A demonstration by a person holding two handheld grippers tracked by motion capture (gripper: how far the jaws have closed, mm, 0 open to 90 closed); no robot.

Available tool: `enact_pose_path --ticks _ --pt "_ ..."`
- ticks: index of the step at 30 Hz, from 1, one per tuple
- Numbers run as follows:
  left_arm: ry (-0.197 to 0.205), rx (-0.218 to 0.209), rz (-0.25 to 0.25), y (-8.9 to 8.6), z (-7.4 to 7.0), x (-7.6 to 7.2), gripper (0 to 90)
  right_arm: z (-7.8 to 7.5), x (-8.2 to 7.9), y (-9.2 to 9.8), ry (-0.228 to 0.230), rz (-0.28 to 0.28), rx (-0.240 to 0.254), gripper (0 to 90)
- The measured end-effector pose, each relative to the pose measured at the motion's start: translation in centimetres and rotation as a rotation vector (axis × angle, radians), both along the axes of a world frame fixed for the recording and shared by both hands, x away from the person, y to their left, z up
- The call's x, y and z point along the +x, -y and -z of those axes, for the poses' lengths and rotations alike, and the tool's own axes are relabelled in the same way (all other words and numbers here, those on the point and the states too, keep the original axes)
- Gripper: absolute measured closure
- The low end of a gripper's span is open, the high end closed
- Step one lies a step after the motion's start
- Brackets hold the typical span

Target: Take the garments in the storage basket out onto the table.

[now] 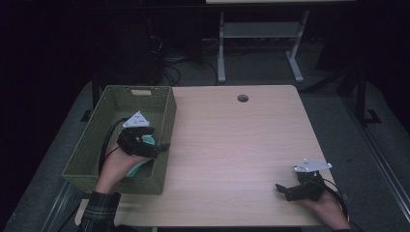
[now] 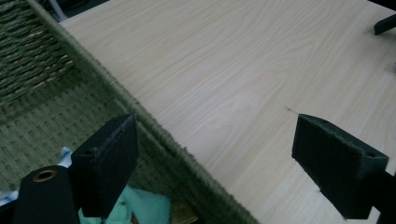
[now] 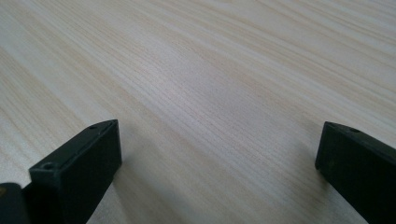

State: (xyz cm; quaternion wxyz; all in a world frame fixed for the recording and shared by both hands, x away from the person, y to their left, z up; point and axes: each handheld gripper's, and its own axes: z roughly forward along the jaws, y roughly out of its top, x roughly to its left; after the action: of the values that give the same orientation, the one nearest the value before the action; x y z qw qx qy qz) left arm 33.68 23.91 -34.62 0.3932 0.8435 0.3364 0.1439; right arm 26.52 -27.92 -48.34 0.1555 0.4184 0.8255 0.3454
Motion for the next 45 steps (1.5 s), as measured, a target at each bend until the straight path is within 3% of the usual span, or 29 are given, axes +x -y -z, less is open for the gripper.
enact_pose_path --ticks 18,23,33,38,45 --pt "-0.011 0.028 -0.05 -3.0 0.7 0.7 14.1 0.0 0.0 0.0 0.0 0.001 0.001 0.0" --pt "-0.007 0.059 -0.078 -4.3 1.5 1.1 15.6 0.0 0.0 0.0 0.0 0.001 0.001 0.0" --pt "-0.011 0.062 -0.116 -5.8 2.6 1.6 15.9 0.0 0.0 0.0 0.0 0.001 0.001 0.0" --pt "-0.037 0.053 -0.117 -6.2 3.8 1.9 19.3 0.0 0.0 0.0 0.0 0.001 0.001 0.0" --pt "-0.086 0.1 -0.111 -5.8 5.0 2.4 20.9 0.0 0.0 0.0 0.0 0.001 0.001 0.0"
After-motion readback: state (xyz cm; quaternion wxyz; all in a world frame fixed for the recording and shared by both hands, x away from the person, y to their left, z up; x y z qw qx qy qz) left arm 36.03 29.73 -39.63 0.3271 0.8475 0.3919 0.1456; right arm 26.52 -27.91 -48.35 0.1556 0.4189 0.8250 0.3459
